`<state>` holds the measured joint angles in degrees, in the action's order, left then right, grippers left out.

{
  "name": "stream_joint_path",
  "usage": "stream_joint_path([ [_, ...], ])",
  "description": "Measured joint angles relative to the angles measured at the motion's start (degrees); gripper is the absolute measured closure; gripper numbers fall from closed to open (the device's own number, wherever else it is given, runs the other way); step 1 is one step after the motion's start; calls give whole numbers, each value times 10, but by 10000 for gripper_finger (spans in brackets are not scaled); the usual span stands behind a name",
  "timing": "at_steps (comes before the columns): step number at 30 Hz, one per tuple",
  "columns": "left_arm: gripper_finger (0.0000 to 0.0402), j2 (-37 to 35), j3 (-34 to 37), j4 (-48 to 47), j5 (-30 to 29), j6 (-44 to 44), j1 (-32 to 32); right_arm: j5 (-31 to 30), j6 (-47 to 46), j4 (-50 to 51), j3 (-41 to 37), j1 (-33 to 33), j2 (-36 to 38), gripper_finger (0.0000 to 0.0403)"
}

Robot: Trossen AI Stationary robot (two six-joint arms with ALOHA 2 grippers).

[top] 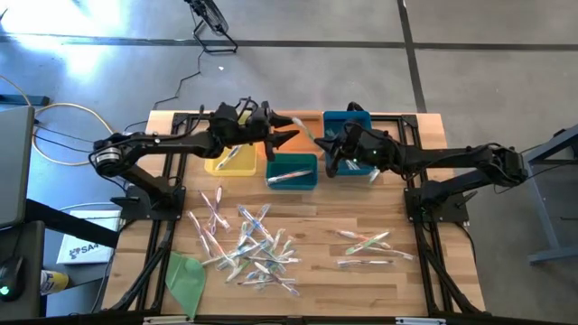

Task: Pick & Place Toothbrushes
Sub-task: Put the green toothbrush into the orange bin

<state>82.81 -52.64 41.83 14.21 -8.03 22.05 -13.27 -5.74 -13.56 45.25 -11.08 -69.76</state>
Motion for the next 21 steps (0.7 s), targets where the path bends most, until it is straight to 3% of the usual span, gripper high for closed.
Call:
stream_joint_path([
  [21, 220, 33, -10, 70, -21, -10, -23, 15, 0, 0, 0, 2, 0, 401],
])
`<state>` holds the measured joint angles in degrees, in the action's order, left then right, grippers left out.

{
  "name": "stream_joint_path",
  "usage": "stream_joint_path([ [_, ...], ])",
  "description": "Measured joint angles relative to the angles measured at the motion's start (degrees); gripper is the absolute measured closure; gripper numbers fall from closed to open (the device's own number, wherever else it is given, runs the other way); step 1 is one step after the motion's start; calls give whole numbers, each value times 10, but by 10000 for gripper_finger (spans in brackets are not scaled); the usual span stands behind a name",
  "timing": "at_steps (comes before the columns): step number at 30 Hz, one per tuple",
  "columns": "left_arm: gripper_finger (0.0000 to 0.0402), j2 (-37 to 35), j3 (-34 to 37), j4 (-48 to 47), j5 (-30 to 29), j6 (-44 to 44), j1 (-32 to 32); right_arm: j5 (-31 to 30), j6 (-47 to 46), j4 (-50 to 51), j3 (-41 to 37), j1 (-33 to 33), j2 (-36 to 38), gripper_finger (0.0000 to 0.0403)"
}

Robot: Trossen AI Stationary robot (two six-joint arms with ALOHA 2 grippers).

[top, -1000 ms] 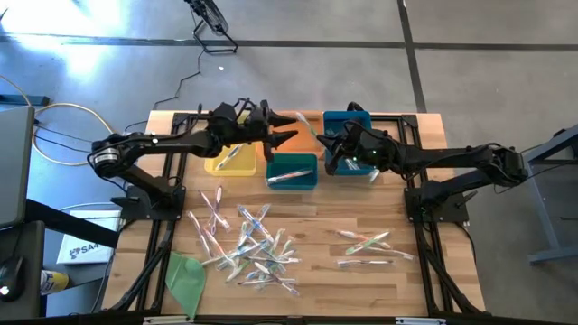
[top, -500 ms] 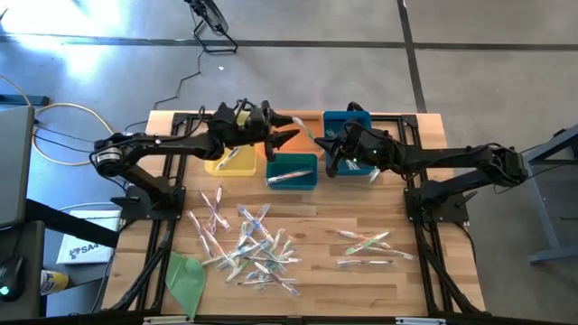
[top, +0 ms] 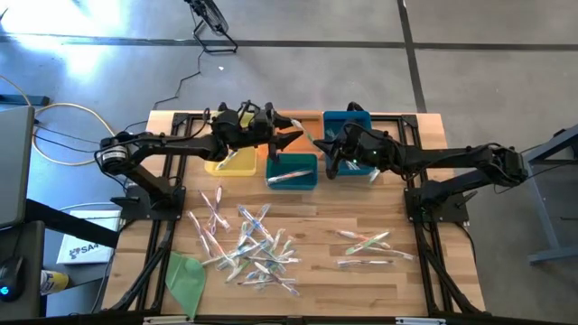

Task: Pick & Place Toothbrushes
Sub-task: Put the green toothbrush into the orange bin

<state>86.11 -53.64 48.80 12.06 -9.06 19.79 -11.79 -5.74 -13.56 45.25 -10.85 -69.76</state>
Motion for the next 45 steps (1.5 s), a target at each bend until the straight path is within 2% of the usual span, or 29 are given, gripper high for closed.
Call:
stream_joint_path([
  [12, 220, 35, -60, -18, 36, 23, -7, 13, 0, 0, 0, 0, 0, 401],
  [18, 220, 36, -61, -44, 39, 14, -7, -14, 0, 0, 0, 0, 0, 401],
  [45, 220, 36, -61, -35, 37, 49, -7, -31, 0, 0, 0, 0, 0, 401],
])
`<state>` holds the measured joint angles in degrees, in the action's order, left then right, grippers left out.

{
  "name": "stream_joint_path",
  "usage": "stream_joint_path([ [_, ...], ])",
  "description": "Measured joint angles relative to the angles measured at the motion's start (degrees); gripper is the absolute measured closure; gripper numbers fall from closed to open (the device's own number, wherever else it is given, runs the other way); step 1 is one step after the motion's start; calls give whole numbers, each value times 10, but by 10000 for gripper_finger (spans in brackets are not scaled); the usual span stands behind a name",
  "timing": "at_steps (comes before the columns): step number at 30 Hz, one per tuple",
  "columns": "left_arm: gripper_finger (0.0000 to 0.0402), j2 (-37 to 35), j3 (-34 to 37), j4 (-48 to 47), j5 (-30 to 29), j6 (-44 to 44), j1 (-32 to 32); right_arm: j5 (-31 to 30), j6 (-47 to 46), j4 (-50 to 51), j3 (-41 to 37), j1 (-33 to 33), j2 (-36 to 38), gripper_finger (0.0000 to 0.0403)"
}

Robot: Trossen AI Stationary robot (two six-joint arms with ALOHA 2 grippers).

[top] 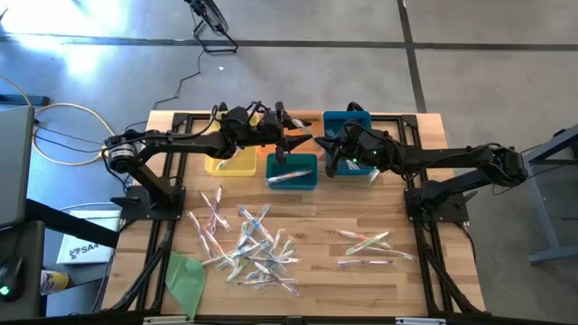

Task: Pick & Place Toothbrushes
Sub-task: Put the green toothbrush into the orange bin

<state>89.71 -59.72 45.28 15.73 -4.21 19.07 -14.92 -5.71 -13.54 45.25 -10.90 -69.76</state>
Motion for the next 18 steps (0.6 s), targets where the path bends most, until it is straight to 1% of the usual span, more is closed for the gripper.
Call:
stream_joint_path([
  [10, 223, 0, 0, 0, 0, 0, 0, 0, 0, 0, 0, 0, 0, 401],
  [13, 242, 0, 0, -1, 0, 0, 0, 0, 0, 0, 0, 0, 0, 401],
  [18, 297, 0, 0, -4, 2, 0, 0, 0, 0, -1, 0, 0, 0, 401],
])
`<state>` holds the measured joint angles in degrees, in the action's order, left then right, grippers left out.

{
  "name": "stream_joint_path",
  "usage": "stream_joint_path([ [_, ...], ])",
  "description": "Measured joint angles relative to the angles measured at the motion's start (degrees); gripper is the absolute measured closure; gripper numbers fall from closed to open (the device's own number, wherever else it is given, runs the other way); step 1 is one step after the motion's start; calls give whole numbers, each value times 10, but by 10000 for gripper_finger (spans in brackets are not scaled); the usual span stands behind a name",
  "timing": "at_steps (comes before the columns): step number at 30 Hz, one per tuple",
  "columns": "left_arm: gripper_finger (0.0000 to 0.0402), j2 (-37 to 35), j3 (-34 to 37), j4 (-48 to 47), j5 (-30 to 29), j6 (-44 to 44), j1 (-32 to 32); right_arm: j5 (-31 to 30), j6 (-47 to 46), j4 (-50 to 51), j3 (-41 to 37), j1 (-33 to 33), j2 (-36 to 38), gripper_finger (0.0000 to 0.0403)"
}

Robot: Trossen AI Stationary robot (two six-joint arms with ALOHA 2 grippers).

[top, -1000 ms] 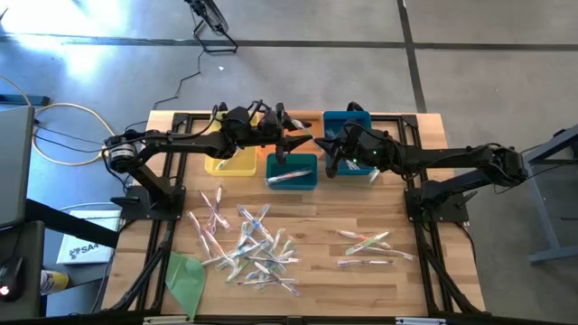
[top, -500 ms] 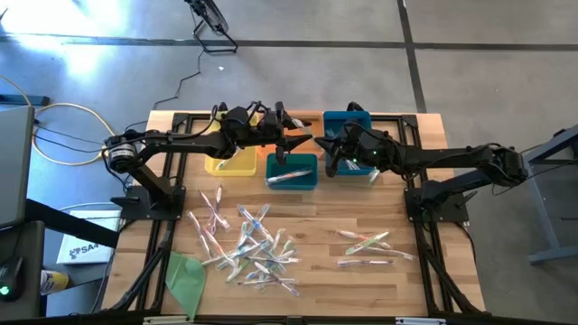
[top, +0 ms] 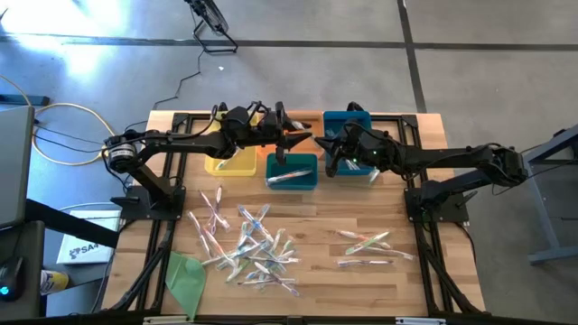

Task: Pick & Place Toothbrushes
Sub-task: Put the green toothbrush into the orange bin

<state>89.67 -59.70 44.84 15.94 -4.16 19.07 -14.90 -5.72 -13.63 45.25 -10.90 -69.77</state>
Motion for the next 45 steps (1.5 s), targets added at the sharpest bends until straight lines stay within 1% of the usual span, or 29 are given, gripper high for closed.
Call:
stream_joint_path([
  [6, 358, 0, 0, 0, 0, 0, 0, 0, 0, -3, 0, 0, 0, 401],
  [10, 391, 0, 0, 0, -1, 1, 1, 4, 0, -3, 0, 0, 0, 401],
  [15, 391, 0, 0, -1, 0, 20, 0, 9, 0, -3, 0, 0, 0, 401],
  [18, 395, 0, 0, -5, 1, 25, 0, 33, 2, -2, 0, 0, 0, 401],
  [24, 396, 0, 0, -30, -5, 44, 0, 33, -2, -1, 0, 0, 1, 395],
  [26, 396, 0, 0, -32, -10, 44, 0, 33, -2, -1, 0, 0, 3, 379],
  [28, 396, 0, 0, -31, -11, 46, 1, 33, -3, -1, 0, 0, 4, 352],
  [34, 396, 0, 0, -30, -12, 54, 3, 29, -2, 1, 0, 0, 4, 242],
  [37, 396, 0, 0, -31, -4, 54, 10, 17, -1, 2, 0, 0, 8, 201],
  [40, 396, 0, 0, -36, 2, 54, 24, -1, 0, 13, 0, 0, 18, 182],
  [42, 396, 0, 0, -39, 8, 55, 36, -7, 0, 35, 0, -1, 29, 180],
  [45, 396, 0, 0, -61, 18, 55, 57, -30, 0, 76, 0, -1, 50, 184],
])
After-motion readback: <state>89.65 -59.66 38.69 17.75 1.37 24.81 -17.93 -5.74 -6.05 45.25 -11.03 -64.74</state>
